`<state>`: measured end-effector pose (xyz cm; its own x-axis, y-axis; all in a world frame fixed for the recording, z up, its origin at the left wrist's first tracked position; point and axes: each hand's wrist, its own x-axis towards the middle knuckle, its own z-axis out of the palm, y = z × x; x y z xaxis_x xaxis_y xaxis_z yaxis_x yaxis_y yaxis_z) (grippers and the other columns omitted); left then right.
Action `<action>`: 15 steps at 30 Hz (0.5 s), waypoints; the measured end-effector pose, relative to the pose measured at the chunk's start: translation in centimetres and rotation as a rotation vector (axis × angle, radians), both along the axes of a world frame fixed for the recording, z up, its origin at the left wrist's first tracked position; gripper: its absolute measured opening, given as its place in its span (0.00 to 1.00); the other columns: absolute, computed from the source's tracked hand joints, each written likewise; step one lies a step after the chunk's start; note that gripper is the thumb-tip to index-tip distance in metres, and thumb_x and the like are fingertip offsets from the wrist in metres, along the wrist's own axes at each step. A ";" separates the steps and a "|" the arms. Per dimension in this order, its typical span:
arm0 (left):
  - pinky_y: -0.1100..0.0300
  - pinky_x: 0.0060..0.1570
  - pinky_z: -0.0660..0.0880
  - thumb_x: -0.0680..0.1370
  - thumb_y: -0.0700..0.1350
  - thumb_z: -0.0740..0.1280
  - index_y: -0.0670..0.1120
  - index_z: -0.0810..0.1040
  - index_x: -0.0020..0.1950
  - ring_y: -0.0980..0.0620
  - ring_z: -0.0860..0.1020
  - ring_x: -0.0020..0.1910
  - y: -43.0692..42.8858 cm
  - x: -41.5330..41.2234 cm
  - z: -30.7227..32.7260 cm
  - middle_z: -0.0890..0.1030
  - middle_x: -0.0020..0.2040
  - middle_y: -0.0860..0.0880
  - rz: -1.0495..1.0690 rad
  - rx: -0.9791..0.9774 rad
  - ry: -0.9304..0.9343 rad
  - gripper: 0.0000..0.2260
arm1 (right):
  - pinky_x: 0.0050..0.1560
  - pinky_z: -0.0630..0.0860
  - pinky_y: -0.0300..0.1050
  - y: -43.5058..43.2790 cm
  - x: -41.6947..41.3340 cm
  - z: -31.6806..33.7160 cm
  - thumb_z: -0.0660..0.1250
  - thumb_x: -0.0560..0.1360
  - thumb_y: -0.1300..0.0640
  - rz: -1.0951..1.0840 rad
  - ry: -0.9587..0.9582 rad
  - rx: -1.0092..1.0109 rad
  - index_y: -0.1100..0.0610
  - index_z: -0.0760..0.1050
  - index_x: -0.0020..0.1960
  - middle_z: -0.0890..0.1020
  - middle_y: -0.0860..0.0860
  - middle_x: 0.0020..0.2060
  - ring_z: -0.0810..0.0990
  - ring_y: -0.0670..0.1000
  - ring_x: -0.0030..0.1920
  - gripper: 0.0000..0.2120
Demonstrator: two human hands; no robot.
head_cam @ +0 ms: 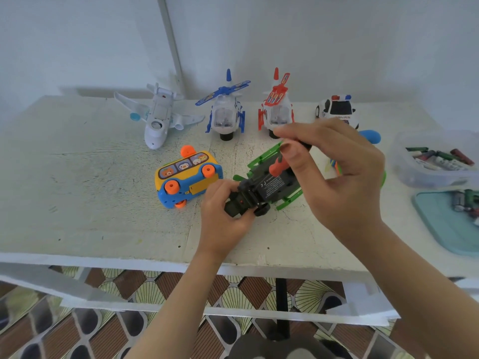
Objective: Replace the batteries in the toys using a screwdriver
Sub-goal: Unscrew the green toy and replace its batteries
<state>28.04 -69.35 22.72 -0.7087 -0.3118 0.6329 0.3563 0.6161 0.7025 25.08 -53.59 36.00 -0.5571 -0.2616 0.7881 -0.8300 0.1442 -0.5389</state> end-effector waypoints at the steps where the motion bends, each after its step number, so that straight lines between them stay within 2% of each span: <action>1: 0.62 0.42 0.70 0.64 0.37 0.77 0.50 0.75 0.48 0.55 0.74 0.44 0.0 0.0 0.0 0.74 0.42 0.58 0.000 0.000 -0.003 0.19 | 0.49 0.76 0.45 0.0 0.0 -0.1 0.66 0.78 0.60 -0.008 -0.004 -0.003 0.61 0.80 0.54 0.83 0.51 0.39 0.81 0.46 0.42 0.07; 3: 0.65 0.43 0.69 0.64 0.37 0.78 0.52 0.74 0.48 0.56 0.73 0.44 0.0 0.0 0.0 0.73 0.43 0.60 0.003 -0.005 -0.006 0.20 | 0.50 0.76 0.57 0.0 0.1 -0.1 0.64 0.78 0.59 -0.025 -0.034 -0.015 0.58 0.77 0.56 0.82 0.45 0.43 0.83 0.51 0.43 0.09; 4: 0.66 0.42 0.68 0.64 0.37 0.78 0.52 0.74 0.48 0.56 0.73 0.44 0.0 0.0 0.0 0.72 0.43 0.60 0.003 -0.007 -0.007 0.20 | 0.51 0.76 0.59 0.0 0.1 0.0 0.63 0.78 0.59 -0.034 -0.042 -0.008 0.57 0.77 0.56 0.82 0.45 0.43 0.82 0.50 0.44 0.09; 6: 0.66 0.43 0.68 0.65 0.39 0.78 0.51 0.74 0.47 0.56 0.72 0.44 0.0 0.0 0.0 0.72 0.43 0.59 0.000 -0.004 -0.005 0.18 | 0.52 0.76 0.57 0.1 0.1 0.0 0.61 0.78 0.61 -0.058 -0.022 0.018 0.57 0.77 0.55 0.83 0.47 0.39 0.81 0.45 0.43 0.09; 8: 0.67 0.43 0.67 0.66 0.44 0.76 0.50 0.75 0.47 0.57 0.72 0.44 0.0 0.0 0.0 0.73 0.43 0.59 -0.008 0.001 -0.002 0.14 | 0.53 0.76 0.58 0.2 0.0 0.0 0.59 0.78 0.62 -0.041 -0.031 0.001 0.55 0.77 0.54 0.84 0.51 0.39 0.81 0.46 0.42 0.10; 10: 0.68 0.43 0.67 0.66 0.47 0.74 0.50 0.74 0.47 0.56 0.72 0.44 0.0 0.0 0.0 0.73 0.43 0.59 -0.011 0.002 -0.005 0.13 | 0.54 0.76 0.59 0.2 0.0 0.1 0.59 0.77 0.62 -0.005 -0.048 -0.028 0.54 0.78 0.53 0.84 0.50 0.44 0.82 0.50 0.49 0.11; 12: 0.67 0.42 0.67 0.67 0.48 0.74 0.49 0.74 0.46 0.55 0.73 0.43 0.0 0.0 0.0 0.73 0.43 0.59 -0.010 -0.002 -0.010 0.13 | 0.56 0.74 0.59 0.2 0.1 0.1 0.61 0.77 0.60 -0.021 -0.031 -0.021 0.53 0.79 0.52 0.82 0.47 0.46 0.80 0.50 0.55 0.09; 15: 0.65 0.42 0.67 0.67 0.48 0.74 0.46 0.76 0.45 0.54 0.73 0.43 0.0 0.0 0.0 0.73 0.43 0.58 -0.011 -0.002 -0.013 0.13 | 0.51 0.73 0.61 0.4 0.2 0.1 0.65 0.77 0.53 -0.055 -0.004 -0.010 0.51 0.79 0.51 0.82 0.49 0.41 0.78 0.47 0.48 0.06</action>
<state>28.05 -69.36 22.67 -0.7198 -0.3032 0.6244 0.3539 0.6135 0.7059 25.25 -53.24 36.14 -0.5735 -0.2221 0.7885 -0.8188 0.1843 -0.5436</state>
